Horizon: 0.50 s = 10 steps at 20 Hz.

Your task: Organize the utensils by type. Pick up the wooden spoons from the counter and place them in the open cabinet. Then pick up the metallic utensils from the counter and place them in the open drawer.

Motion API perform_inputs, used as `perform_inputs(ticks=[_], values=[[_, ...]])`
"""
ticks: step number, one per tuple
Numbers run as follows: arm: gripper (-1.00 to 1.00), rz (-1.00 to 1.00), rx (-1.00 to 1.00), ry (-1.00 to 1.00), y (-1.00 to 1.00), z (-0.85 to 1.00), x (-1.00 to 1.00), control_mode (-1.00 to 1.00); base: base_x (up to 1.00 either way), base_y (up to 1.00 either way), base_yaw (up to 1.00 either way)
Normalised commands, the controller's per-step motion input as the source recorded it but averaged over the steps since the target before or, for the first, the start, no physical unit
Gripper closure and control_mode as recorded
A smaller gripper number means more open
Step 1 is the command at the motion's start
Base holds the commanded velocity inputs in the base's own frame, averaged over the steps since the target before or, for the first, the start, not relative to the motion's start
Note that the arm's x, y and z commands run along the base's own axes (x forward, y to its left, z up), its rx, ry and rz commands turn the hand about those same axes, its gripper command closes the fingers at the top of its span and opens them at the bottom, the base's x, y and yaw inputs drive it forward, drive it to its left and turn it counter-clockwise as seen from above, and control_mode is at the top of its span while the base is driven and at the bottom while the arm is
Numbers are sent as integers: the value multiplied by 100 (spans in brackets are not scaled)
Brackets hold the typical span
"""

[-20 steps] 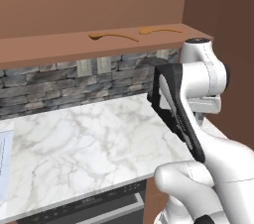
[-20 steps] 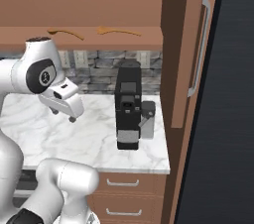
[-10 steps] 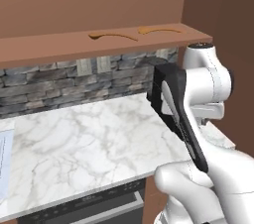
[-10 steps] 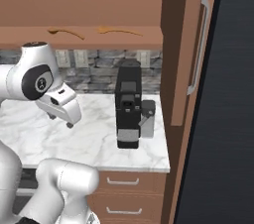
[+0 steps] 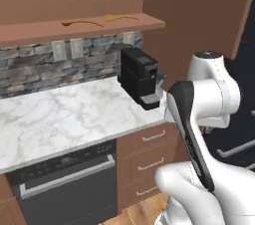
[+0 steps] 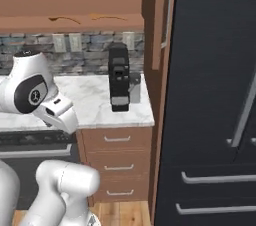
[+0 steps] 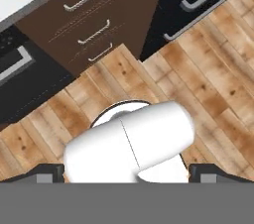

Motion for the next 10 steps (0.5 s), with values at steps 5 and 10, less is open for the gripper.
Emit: perform_inputs(ticks=[5,10], values=[[-100,0,0,0,0,0,0,100,-34,4,-93],[-100,0,0,0,0,0,0,100,-14,6,-99]])
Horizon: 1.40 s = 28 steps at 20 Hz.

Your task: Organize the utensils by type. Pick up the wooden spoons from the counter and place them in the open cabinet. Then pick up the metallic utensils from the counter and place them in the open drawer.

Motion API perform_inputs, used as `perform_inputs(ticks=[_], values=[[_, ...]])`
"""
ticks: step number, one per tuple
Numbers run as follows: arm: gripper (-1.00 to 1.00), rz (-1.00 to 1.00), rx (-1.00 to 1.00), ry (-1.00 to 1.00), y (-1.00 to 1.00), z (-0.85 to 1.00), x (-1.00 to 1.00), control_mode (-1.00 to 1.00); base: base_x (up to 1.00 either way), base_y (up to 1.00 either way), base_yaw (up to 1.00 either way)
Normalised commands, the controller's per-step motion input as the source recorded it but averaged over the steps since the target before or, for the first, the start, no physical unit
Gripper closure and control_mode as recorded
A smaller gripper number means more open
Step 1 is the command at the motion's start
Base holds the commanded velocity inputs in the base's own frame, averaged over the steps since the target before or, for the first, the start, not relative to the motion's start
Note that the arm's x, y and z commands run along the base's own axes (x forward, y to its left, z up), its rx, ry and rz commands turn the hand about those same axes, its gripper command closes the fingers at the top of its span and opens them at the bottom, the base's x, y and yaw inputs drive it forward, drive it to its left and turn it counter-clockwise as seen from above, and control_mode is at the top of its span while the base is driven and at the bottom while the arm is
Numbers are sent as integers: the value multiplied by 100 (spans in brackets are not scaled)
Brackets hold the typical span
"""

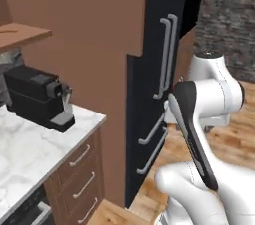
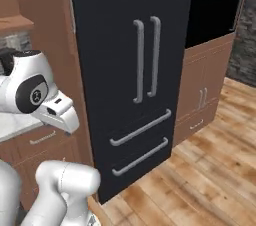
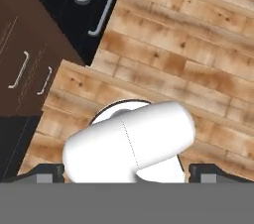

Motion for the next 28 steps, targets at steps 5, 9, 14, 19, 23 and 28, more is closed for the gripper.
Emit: perform_inputs(ticks=[5,9,14,19,23,28], values=[[-100,0,0,0,0,0,0,100,-5,10,-100],[-100,0,0,0,0,0,0,100,0,10,-100],[-100,0,0,0,0,0,0,100,0,10,-100],[-100,0,0,0,0,0,0,100,0,9,-100],[-100,0,0,0,0,0,0,100,0,5,-100],[-100,0,0,0,0,0,0,100,0,0,-100]])
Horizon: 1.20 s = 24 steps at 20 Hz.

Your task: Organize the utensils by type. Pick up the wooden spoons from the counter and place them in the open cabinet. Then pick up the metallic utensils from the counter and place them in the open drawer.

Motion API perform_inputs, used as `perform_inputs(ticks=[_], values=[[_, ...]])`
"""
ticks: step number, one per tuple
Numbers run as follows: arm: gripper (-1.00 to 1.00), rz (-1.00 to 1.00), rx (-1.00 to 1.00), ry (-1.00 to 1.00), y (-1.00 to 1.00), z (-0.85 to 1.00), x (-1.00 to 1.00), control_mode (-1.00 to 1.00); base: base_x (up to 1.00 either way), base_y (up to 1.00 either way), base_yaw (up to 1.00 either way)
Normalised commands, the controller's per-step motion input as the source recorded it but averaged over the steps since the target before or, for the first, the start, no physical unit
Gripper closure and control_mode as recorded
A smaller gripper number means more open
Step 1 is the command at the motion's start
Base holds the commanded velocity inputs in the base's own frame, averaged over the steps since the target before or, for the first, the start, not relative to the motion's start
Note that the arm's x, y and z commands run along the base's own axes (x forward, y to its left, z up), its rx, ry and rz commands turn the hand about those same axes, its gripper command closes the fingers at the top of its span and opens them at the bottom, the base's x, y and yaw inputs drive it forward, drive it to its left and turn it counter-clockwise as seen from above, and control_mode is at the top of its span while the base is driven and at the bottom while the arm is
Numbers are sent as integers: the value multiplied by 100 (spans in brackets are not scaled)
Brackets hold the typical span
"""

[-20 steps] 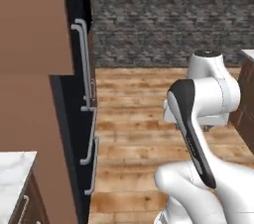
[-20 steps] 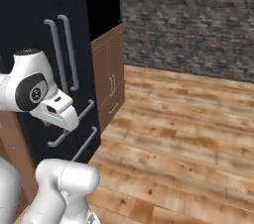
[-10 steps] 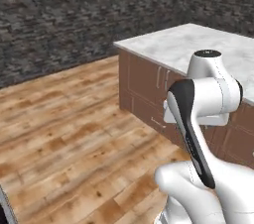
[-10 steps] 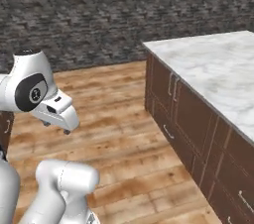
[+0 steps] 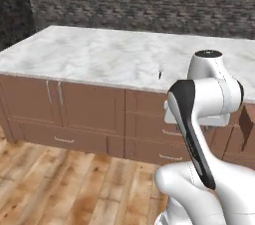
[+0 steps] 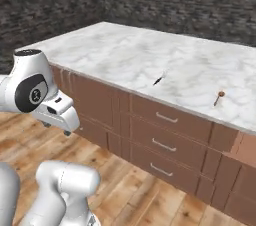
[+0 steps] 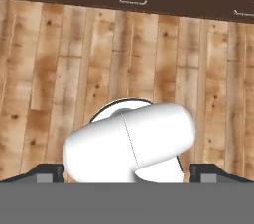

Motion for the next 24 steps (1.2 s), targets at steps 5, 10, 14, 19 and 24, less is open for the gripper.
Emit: perform_inputs(ticks=[5,10,14,19,24], values=[[-100,0,0,0,0,0,0,100,3,0,-100],[-100,0,0,0,0,0,0,100,22,0,-66],[-100,0,0,0,0,0,0,100,19,2,-46],[-100,0,0,0,0,0,0,100,39,37,-9],[-100,0,0,0,0,0,0,100,51,49,-5]])
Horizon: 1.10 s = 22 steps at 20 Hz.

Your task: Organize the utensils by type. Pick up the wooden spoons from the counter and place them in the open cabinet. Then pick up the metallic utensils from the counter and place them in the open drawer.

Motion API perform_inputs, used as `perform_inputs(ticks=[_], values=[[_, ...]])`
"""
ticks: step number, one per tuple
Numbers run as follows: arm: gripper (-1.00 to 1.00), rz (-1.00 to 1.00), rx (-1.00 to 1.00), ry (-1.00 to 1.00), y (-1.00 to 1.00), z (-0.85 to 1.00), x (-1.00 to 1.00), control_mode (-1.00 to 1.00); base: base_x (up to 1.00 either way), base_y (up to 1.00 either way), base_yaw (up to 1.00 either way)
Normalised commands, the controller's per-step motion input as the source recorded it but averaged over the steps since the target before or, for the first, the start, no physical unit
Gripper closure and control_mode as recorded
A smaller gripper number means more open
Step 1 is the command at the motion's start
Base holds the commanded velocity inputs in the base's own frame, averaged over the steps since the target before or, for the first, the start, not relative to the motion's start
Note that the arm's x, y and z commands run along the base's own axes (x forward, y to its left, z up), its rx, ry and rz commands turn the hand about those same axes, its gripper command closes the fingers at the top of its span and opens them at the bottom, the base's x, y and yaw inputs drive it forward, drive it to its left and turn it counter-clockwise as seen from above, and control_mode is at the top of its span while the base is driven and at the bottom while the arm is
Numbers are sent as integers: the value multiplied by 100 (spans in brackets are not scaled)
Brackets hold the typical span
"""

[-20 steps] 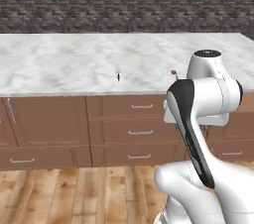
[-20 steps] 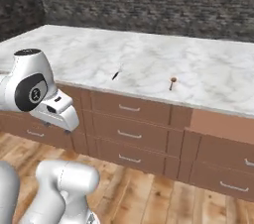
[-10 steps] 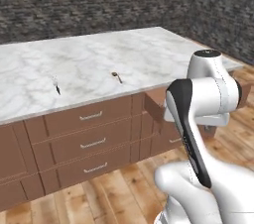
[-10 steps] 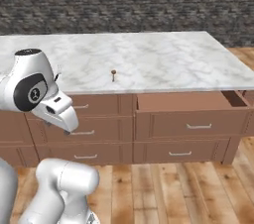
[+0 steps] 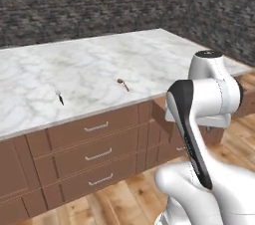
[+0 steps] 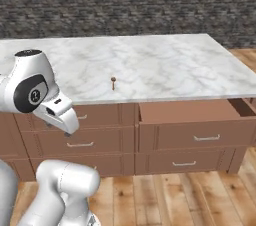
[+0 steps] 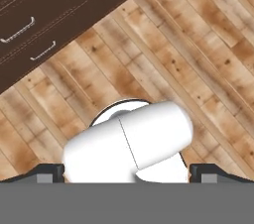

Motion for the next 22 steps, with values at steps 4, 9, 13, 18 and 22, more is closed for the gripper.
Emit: perform_inputs(ticks=[4,9,13,18,22], values=[[-100,0,0,0,0,0,0,100,57,57,-5],[-100,0,0,0,0,0,0,100,52,50,-9],[-100,0,0,0,0,0,0,100,44,44,-29],[-100,0,0,0,0,0,0,100,48,36,-56],[-100,0,0,0,0,0,0,100,35,53,-47]])
